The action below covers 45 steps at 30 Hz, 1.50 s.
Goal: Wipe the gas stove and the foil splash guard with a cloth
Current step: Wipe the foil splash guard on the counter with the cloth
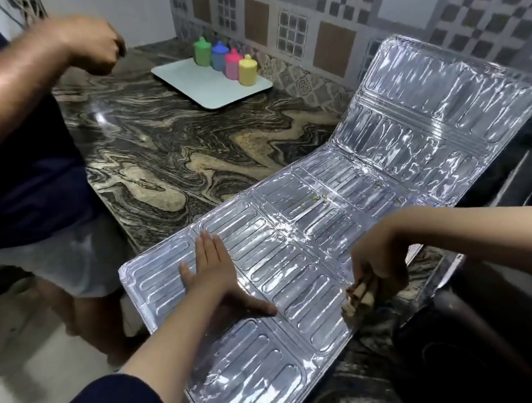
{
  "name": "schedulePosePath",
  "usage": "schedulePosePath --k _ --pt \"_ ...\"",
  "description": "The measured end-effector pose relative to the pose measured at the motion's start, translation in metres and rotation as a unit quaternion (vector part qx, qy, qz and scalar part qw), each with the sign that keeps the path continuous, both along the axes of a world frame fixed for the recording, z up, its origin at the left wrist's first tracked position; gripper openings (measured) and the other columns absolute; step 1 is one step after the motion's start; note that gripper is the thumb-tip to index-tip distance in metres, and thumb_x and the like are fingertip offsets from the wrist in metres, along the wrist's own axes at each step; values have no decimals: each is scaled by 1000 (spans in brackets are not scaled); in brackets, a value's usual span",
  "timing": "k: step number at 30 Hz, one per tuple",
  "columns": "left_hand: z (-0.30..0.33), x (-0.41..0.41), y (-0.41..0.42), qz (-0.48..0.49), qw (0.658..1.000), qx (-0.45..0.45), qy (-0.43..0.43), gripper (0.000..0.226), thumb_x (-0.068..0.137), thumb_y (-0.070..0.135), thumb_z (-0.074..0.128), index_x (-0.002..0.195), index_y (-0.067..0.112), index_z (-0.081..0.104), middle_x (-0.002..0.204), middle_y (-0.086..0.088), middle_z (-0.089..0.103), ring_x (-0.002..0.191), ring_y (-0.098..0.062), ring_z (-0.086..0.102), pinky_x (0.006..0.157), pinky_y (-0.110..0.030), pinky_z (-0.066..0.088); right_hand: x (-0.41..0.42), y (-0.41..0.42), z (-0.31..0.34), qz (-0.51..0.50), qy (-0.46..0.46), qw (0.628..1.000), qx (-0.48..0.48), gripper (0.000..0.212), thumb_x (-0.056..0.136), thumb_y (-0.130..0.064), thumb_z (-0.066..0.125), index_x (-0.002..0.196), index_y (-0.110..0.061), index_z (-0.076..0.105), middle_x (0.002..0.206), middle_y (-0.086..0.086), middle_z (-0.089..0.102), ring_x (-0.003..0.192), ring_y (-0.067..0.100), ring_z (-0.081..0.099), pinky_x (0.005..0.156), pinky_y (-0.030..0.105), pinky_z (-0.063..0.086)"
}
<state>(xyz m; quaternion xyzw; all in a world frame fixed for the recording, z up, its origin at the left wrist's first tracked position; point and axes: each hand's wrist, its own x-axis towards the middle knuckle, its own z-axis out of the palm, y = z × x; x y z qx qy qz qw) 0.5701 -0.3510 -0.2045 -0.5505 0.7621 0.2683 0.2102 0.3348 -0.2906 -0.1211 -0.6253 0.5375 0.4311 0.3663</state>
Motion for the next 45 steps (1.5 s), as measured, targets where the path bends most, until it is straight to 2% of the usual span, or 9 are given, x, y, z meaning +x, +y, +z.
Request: schedulePosePath --k 2,5,8,13,17,19,22,31,45 --pt "1 4 1 11 1000 9 -7 185 9 93 59 134 1 -41 137 -14 -53 133 -30 -42 111 -63 -8 0 -7 16 -5 -16 999 -33 29 83 10 45 82 -16 57 54 -3 52 48 10 36 46 16 33" --pt "5 13 3 30 999 24 -30 182 16 90 66 133 -1 -41 136 -17 -53 133 -33 -41 112 -61 -4 -5 -27 24 -25 -47 991 -122 31 82 5 48 73 -22 60 47 -16 57 46 0 43 49 11 36" --pt "6 28 5 45 997 33 -51 180 21 87 70 134 -2 -40 136 -19 -52 133 -36 -41 112 -60 -3 4 -52 15 -46 -107 964 -239 32 81 6 49 102 -7 68 81 -2 70 75 7 54 67 22 43" --pt "-1 56 4 48 996 39 -57 179 23 86 71 133 1 -42 136 -17 -53 130 -36 -44 111 -58 -11 61 -88 10 -23 -166 905 -392 64 80 11 47 133 -23 53 109 0 65 78 12 57 59 14 42" --pt "-4 73 3 50 997 42 -49 179 22 85 72 133 5 -43 137 -14 -53 130 -33 -45 113 -58 -13 92 -126 -15 12 -177 862 -475 64 82 0 56 140 -24 45 146 10 46 122 27 54 89 28 49" --pt "-2 77 4 44 997 42 -49 178 23 84 72 133 5 -44 135 -14 -54 128 -32 -46 112 -59 -15 101 -140 -34 26 -158 879 -449 69 83 -4 56 146 -25 35 154 11 31 133 33 42 107 34 36" --pt "0 75 6 21 999 31 -36 173 28 86 67 134 5 -43 131 -14 -57 124 -32 -50 106 -57 -22 110 -150 -63 78 -94 914 -386 76 84 -7 52 151 -20 18 157 14 20 135 35 35 109 34 32" --pt "-31 15 3 62 983 -165 59 155 40 105 18 148 -1 -14 152 -20 -31 140 -37 -31 109 -64 -11 109 -148 -69 157 -60 910 -378 79 85 0 43 152 -24 8 161 11 0 144 36 16 116 42 25" --pt "-41 11 4 83 971 -219 54 151 44 105 15 150 0 -9 156 -20 -22 143 -36 -22 112 -60 -6 75 -109 -63 186 -95 921 -329 79 82 -15 64 149 -29 24 158 9 20 137 32 34 110 38 35"
